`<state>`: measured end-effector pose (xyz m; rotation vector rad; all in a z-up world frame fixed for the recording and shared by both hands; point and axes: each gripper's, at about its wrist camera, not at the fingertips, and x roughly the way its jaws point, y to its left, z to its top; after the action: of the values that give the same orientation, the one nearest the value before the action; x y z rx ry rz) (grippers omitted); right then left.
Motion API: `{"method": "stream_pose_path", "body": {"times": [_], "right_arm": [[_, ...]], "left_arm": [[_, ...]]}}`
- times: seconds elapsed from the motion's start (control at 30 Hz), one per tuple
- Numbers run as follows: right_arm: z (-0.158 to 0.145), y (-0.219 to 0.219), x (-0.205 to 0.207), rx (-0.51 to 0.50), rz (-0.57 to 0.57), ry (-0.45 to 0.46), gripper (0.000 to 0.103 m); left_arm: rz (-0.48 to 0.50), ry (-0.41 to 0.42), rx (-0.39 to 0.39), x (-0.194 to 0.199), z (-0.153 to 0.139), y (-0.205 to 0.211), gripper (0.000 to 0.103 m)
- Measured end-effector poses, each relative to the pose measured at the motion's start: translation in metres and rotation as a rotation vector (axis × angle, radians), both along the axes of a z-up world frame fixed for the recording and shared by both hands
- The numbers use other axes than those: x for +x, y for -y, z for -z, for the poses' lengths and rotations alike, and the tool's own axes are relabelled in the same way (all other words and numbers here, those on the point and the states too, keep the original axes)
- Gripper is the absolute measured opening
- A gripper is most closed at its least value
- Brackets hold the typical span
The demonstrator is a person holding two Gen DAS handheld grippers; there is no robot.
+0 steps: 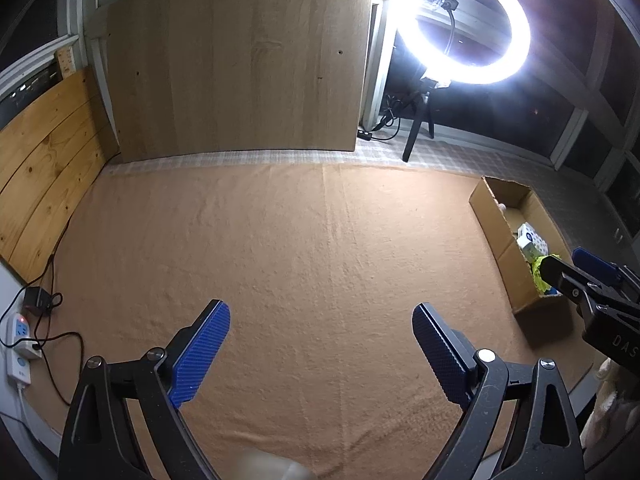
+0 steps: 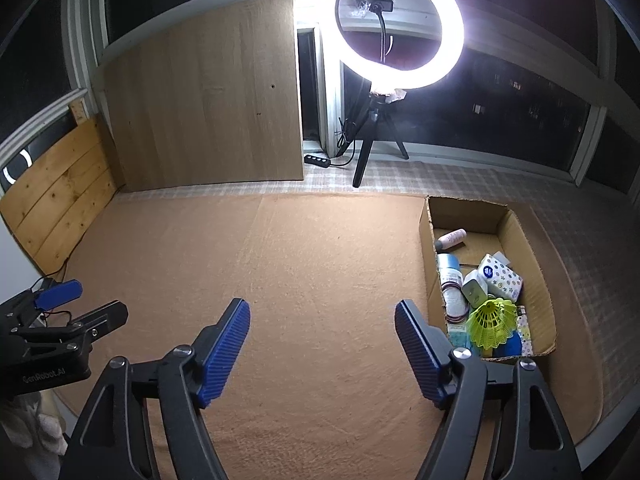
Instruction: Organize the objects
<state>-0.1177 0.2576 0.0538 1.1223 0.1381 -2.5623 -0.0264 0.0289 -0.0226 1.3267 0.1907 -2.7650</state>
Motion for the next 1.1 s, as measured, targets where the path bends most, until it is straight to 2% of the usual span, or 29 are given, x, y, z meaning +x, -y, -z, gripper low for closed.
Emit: {"method": "stream_pose_path", "body": {"times": [0.57, 1.1], "right_arm": [[0.009, 0.0, -0.003, 0.021, 0.004, 0.013, 0.073], [0.017, 0.003, -0.012, 0.032, 0.004, 0.034, 0.073]], "left_arm": [[0.014, 0.021, -0.007, -0.007, 0.006, -0.006, 0.1], [0.016, 0.042, -0.004, -0.014, 0.016, -0.005, 0.1]]}}
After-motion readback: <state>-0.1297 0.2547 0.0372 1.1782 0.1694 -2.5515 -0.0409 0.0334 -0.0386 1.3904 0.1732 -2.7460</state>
